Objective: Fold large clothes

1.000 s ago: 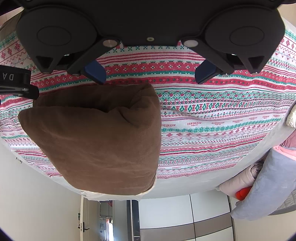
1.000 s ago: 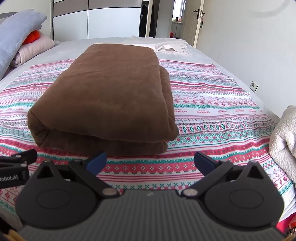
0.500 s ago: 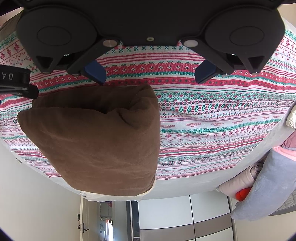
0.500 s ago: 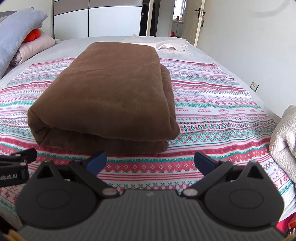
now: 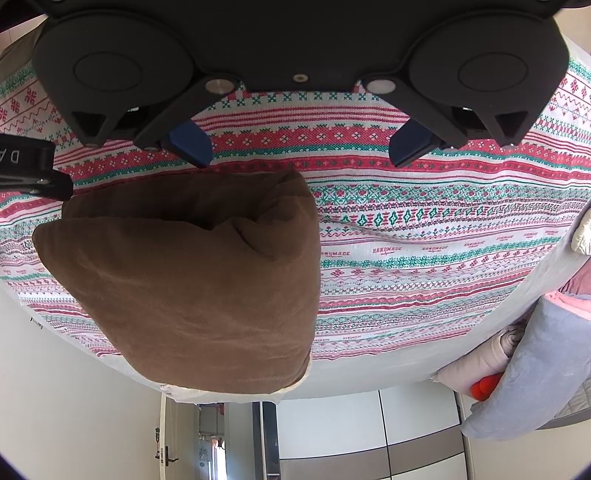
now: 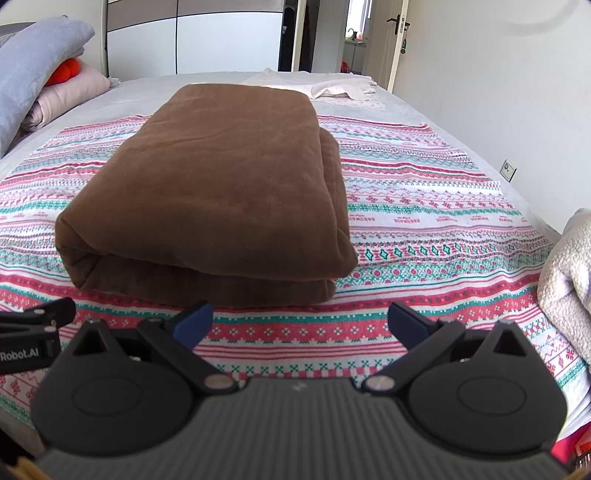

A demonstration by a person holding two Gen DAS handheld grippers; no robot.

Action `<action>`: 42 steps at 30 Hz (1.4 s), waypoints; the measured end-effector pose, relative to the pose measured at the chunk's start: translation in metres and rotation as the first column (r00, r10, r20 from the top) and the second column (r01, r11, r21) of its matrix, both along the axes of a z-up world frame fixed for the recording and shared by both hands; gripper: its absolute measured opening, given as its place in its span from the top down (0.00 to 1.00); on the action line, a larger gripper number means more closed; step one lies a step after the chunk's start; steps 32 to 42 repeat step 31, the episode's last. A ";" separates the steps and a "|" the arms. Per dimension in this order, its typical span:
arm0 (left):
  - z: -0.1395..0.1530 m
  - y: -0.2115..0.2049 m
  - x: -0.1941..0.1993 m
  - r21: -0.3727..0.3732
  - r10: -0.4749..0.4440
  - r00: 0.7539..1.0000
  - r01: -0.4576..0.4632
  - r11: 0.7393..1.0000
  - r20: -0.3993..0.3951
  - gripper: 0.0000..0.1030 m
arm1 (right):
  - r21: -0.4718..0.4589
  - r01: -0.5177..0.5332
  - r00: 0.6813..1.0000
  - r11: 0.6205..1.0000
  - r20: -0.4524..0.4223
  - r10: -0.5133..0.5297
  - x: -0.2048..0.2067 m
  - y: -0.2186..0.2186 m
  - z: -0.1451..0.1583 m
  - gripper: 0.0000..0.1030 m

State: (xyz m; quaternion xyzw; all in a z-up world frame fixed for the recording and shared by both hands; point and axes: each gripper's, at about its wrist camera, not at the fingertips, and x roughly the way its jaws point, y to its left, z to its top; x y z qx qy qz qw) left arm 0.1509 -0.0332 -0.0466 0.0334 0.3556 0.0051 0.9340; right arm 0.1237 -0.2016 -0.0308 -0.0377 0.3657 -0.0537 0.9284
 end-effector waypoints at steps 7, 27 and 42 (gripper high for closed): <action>0.000 0.000 0.000 0.000 0.000 1.000 0.000 1.000 0.000 0.00 | -0.002 -0.002 1.000 1.000 -0.003 0.002 0.000 0.000 0.000 0.00; -0.001 0.001 0.000 0.000 -0.003 1.000 0.003 1.000 -0.001 0.00 | -0.004 -0.002 1.000 1.000 -0.005 0.002 0.000 0.000 -0.001 0.00; -0.001 0.002 -0.001 -0.008 -0.014 1.000 0.014 1.000 0.000 0.00 | -0.003 -0.002 1.000 1.000 -0.007 0.002 -0.001 -0.001 -0.002 0.00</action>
